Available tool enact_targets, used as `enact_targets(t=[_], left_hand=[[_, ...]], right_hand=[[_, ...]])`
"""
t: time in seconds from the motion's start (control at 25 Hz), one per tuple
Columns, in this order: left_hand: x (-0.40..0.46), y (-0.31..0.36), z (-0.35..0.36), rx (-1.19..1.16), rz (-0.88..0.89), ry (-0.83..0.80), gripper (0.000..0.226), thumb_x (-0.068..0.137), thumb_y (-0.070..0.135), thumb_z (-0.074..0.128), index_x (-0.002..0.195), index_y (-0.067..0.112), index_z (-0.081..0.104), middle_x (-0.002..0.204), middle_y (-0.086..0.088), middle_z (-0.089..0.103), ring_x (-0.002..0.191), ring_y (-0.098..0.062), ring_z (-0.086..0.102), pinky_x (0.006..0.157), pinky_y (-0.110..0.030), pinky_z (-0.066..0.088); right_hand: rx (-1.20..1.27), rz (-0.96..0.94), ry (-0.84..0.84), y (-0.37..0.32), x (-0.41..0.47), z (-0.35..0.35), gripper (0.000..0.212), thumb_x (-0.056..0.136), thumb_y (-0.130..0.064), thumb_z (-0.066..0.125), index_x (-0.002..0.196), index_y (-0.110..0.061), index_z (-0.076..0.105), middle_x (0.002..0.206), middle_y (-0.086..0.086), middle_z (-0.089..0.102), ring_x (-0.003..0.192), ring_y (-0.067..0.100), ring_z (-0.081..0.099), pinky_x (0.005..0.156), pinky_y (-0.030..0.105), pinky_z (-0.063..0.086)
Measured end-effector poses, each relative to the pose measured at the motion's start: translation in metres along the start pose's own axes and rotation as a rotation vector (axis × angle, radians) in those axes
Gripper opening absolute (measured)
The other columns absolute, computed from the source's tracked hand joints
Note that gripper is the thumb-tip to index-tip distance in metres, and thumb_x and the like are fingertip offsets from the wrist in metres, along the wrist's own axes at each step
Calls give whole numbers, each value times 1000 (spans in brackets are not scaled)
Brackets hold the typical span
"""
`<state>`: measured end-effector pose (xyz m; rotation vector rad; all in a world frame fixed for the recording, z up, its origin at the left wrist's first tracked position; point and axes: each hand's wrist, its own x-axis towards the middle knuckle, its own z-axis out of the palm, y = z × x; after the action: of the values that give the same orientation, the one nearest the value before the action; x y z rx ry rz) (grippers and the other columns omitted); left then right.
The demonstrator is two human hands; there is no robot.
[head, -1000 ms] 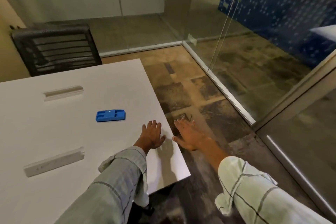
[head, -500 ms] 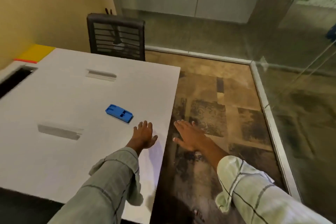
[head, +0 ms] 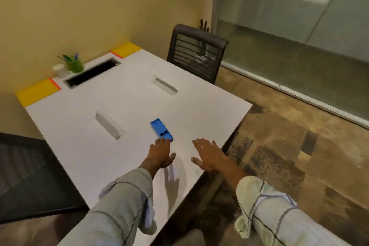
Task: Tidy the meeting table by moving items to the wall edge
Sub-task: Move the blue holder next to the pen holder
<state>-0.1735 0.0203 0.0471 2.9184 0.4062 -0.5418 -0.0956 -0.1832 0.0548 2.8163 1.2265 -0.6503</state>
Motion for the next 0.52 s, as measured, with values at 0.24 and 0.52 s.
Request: enact_targets(t=[0.24, 0.52], left_hand=[[74, -35, 18, -252, -257, 100, 67, 95, 51, 46, 144, 8, 30, 142, -12, 43, 124, -29, 46, 95, -42, 47], [143, -28, 31, -548, -517, 185, 80, 81, 63, 61, 132, 6, 38, 115, -9, 56, 102, -27, 58, 78, -35, 49]], right_hand=[[-77, -220, -102, 1, 127, 7, 75, 100, -41, 46, 157, -17, 3, 166, 8, 3, 152, 28, 5, 122, 48, 8], [-96, -402, -175, 23, 217, -3, 77, 97, -25, 56, 157, -17, 8, 165, 8, 7, 152, 28, 8, 124, 44, 13]])
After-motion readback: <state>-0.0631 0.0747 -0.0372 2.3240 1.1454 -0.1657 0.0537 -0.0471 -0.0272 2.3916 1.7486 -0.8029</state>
